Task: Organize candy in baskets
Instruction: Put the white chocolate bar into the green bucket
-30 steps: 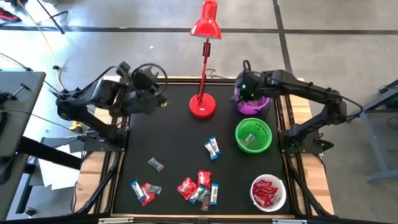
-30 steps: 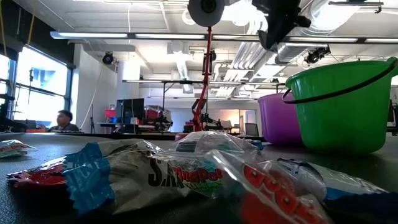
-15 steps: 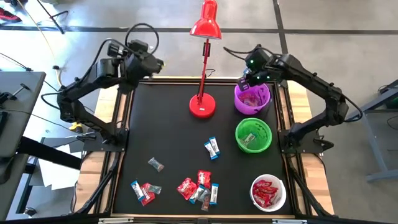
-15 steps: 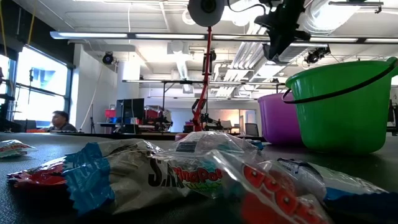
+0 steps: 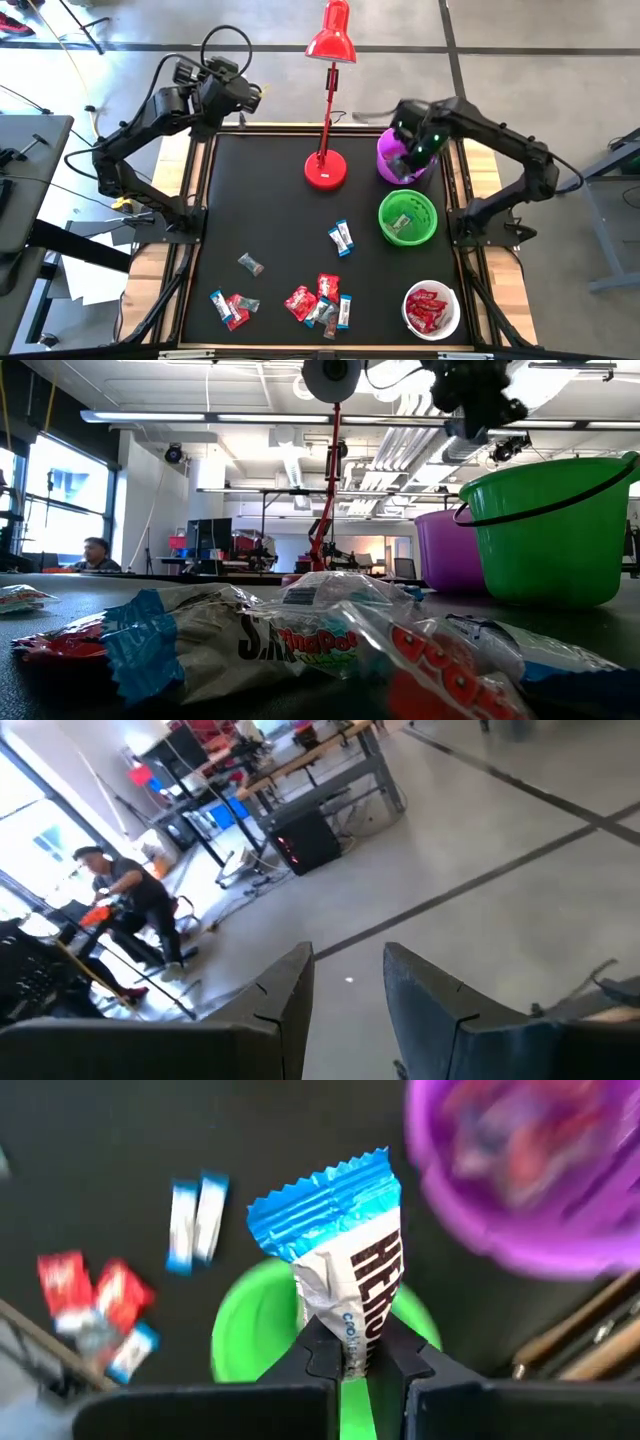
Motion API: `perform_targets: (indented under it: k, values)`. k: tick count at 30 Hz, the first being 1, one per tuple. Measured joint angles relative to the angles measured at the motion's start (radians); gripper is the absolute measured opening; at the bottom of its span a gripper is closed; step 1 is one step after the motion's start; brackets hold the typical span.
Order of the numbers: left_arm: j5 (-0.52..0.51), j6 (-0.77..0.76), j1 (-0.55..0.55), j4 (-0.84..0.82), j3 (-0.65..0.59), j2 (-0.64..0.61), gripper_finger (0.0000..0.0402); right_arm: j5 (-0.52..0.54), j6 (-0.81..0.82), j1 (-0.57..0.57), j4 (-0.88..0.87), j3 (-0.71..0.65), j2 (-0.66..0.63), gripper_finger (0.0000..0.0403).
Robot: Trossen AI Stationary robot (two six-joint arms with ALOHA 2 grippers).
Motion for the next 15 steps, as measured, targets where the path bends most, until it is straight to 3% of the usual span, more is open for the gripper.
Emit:
perform_targets:
  k: [8,12,15]
  values:
    - [0.089,-0.001,0.008,-0.028,0.000,0.000,0.0108,0.005,0.249,0.306,-0.036,0.000,0.000,0.0012]
    - [0.109,-0.001,0.006,-0.037,0.000,0.000,0.0108,0.124,0.332,0.432,-0.042,0.000,0.000,0.0014]
    - [0.110,-0.001,0.006,-0.037,0.000,0.000,0.0108,0.145,0.353,0.493,-0.043,0.000,0.000,0.0031]
